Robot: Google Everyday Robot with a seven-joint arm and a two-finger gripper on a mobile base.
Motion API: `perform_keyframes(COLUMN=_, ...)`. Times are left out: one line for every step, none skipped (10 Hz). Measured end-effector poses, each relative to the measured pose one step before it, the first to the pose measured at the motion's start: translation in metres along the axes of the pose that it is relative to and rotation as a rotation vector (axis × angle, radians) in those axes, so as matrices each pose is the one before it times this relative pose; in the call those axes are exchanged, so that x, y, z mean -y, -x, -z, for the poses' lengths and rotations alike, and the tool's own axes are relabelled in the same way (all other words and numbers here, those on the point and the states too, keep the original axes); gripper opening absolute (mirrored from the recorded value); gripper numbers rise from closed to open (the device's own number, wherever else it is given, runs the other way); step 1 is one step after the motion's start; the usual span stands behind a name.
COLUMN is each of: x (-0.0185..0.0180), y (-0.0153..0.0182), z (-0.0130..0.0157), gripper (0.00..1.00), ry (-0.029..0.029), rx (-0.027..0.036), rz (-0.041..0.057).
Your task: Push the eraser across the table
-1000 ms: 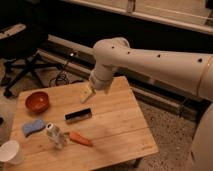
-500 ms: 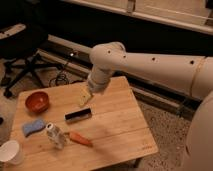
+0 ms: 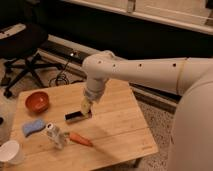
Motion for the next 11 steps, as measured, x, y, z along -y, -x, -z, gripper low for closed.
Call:
perform_keyframes(x=-0.00492, y=0.00244, z=-0.01006, gripper=0.37, ry=0.00609, rx=-0.00943, rz=0.02103)
perform_keyframes(x=-0.00487, y=0.00370, z=-0.00907, gripper=0.28, ry=0.00582, rx=-0.00564, rz=0.02345)
perform_keyframes(x=-0.00437, y=0.00335, z=-0.01138, gripper=0.17, ry=0.00729, rx=-0.00412, rz=0.02706)
perform_keyframes(x=-0.00153, y=0.00172, z=-0.00900, gripper=0.09, ry=0.00144, rx=-0.00280, rz=0.01837)
perform_keyframes(x=-0.00105, y=0.00136, z=-0.01374, gripper=0.01, ry=-0.00162, rx=-0.00770, rz=0.02547)
perform_keyframes(x=-0.00087, y=0.00153, z=-0.01000, gripper=0.00, ry=-0.00525, rx=-0.00666, rz=0.01857)
perform_keyframes(x=-0.00148, y=0.00188, z=-0.00918, gripper=0.00, ry=-0.00558, rx=-0.00597, rz=0.01640)
perform_keyframes(x=0.00043, y=0.00231, z=-0.00953, gripper=0.00, ry=-0.01982, rx=-0.00122, rz=0.01306)
perform_keyframes(x=0.00328, y=0.00185, z=-0.00900, gripper=0.00, ry=-0.03830, rx=0.00591, rz=0.00989)
perform_keyframes(x=0.00072, y=0.00217, z=-0.00517, gripper=0.00, ry=-0.02247, rx=0.00625, rz=0.00659)
perform_keyframes(x=-0.00127, y=0.00145, z=-0.00673, gripper=0.00, ry=-0.01564, rx=0.00320, rz=0.00222)
